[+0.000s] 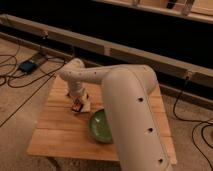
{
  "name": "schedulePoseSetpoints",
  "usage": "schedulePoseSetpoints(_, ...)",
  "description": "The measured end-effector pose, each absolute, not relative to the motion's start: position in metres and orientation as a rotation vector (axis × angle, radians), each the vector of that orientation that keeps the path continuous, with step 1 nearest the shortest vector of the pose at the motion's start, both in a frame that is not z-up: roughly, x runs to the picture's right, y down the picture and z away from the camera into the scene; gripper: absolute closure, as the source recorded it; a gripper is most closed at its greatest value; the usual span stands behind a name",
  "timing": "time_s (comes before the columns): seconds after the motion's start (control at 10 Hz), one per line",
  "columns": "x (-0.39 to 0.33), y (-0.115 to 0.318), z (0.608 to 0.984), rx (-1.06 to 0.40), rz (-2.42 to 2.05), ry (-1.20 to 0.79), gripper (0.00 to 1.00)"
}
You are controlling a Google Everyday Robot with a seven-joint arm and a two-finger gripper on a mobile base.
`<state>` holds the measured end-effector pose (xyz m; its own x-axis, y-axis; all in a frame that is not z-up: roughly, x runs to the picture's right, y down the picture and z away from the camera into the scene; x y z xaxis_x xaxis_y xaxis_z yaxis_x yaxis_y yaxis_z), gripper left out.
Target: Place the eraser on the white sponge
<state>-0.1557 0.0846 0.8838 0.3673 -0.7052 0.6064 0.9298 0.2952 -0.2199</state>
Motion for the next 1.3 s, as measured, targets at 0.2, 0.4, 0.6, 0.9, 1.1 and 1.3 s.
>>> schedulePoseSetpoints(0.2,-0.1508,0.0896,0.8821,-0.62,-1.14,-0.453,0.63)
schedulePoseSetpoints(0.4,-0.1467,0.0941,0.8822,-0.636,-1.141,-0.46,0.44)
schedulePoseSetpoints(0.6,-0.1458,0.0959,0.884,-0.64,-1.139,-0.464,0.24)
schedulePoseSetpoints(0.9,-0.1446,0.0936,0.8844,-0.635,-1.132,-0.468,0.2)
schedulePoseSetpoints(1.1,-0.1445,0.0925,0.8824,-0.633,-1.128,-0.48,0.2)
schedulePoseSetpoints(1.3,-0.1449,0.0927,0.8824,-0.633,-1.129,-0.48,0.2)
